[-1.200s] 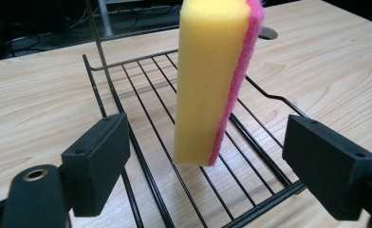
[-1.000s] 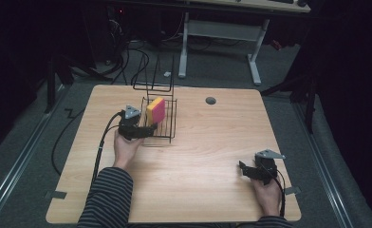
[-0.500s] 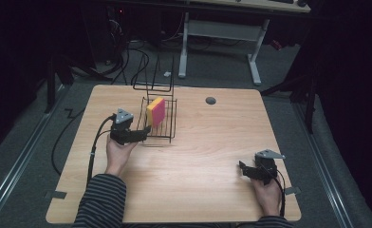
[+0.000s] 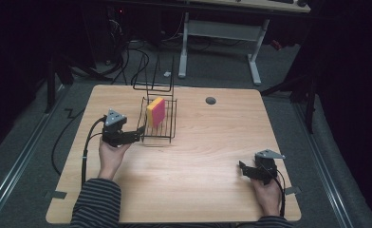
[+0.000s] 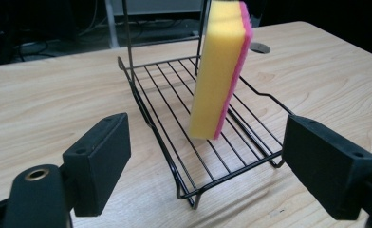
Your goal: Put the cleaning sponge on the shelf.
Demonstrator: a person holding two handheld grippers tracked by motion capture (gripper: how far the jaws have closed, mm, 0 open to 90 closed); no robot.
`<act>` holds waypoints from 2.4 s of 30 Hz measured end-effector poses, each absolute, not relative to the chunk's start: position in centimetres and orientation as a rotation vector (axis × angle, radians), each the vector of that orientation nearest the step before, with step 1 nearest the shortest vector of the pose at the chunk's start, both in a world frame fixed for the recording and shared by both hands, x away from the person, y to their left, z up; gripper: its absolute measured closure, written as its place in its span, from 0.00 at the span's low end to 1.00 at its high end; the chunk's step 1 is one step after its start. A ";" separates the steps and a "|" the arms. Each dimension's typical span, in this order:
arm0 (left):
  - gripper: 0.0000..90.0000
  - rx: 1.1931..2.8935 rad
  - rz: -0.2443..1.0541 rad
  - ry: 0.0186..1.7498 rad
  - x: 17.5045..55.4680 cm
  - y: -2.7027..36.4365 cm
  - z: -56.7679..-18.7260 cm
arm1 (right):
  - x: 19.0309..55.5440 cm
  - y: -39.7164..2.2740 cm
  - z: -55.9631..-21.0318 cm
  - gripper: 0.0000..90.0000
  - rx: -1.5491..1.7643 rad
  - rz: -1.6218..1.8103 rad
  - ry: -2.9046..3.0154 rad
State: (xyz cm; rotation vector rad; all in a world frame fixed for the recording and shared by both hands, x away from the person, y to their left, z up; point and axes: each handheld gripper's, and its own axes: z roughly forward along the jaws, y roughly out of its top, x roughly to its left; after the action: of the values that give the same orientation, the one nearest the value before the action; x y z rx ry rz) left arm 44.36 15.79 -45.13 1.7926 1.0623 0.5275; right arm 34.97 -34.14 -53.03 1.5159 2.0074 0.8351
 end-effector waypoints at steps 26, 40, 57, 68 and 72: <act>0.19 1.715 0.553 1.099 42.0 19.7 -43.8 | 35.0 -34.1 -53.0 0.29 1.516 0.835 2.007; 0.19 1.700 0.575 1.119 40.4 21.2 -43.9 | 35.0 -34.1 -53.0 0.29 1.516 0.835 2.007; 0.20 1.694 0.562 1.139 39.4 21.9 -44.7 | 35.0 -34.1 -53.0 0.29 1.516 0.835 2.007; 0.20 1.704 0.551 1.161 38.7 22.2 -45.6 | 35.0 -34.1 -53.0 0.29 1.517 0.835 2.007; 0.20 1.708 0.545 1.171 38.4 22.3 -46.0 | 35.0 -34.1 -53.0 0.29 1.517 0.836 2.006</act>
State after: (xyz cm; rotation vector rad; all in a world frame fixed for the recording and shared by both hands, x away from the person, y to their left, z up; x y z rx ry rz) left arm 38.44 22.28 -46.03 1.7082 1.1709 0.5446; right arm 34.97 -34.14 -53.03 1.5173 2.0061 0.8356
